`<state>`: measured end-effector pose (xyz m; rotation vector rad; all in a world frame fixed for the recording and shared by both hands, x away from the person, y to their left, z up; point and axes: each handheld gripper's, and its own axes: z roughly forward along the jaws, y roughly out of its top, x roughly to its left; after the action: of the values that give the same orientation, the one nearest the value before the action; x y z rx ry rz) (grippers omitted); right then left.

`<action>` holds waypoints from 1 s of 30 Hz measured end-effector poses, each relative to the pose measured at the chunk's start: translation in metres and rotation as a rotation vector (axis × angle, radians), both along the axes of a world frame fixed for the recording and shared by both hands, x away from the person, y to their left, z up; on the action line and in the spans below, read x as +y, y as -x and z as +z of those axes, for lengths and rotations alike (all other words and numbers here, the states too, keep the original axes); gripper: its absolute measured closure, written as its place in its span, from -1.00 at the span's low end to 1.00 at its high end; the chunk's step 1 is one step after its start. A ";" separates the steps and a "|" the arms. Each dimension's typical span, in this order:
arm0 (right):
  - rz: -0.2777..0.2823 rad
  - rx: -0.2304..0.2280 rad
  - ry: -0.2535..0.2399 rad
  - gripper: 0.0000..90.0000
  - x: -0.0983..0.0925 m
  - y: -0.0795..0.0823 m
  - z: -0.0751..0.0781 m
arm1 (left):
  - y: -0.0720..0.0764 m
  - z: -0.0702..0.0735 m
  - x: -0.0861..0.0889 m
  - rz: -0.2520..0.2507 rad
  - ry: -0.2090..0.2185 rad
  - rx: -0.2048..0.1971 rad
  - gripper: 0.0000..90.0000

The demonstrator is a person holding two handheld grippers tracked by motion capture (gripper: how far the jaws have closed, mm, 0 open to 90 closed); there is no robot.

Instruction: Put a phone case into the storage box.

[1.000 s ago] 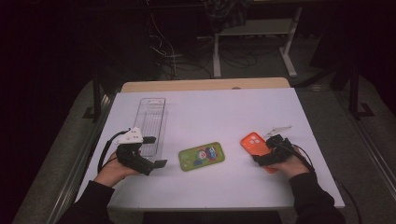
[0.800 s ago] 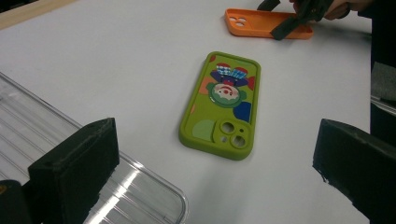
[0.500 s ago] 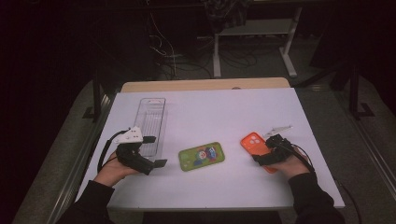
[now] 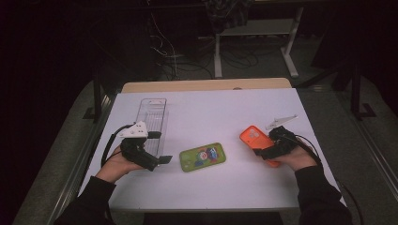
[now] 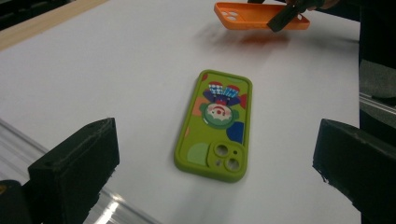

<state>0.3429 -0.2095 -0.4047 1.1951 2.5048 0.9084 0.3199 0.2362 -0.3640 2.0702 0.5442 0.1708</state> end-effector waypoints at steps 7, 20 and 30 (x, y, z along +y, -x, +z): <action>0.070 -0.008 -0.009 -0.66 0.015 -0.007 0.014 | -0.010 0.007 -0.014 -0.028 0.003 -0.011 -1.00; 0.188 -0.016 -0.056 -0.66 0.040 -0.029 0.034 | -0.028 0.014 -0.052 -0.103 0.011 -0.006 -1.00; 0.232 -0.026 -0.085 -0.66 0.052 -0.041 0.040 | -0.041 0.018 -0.077 -0.147 0.021 -0.022 -1.00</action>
<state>0.3843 -0.1573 -0.3648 0.9211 2.6469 1.0883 0.3607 0.1591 -0.3457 2.0763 0.3769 0.1016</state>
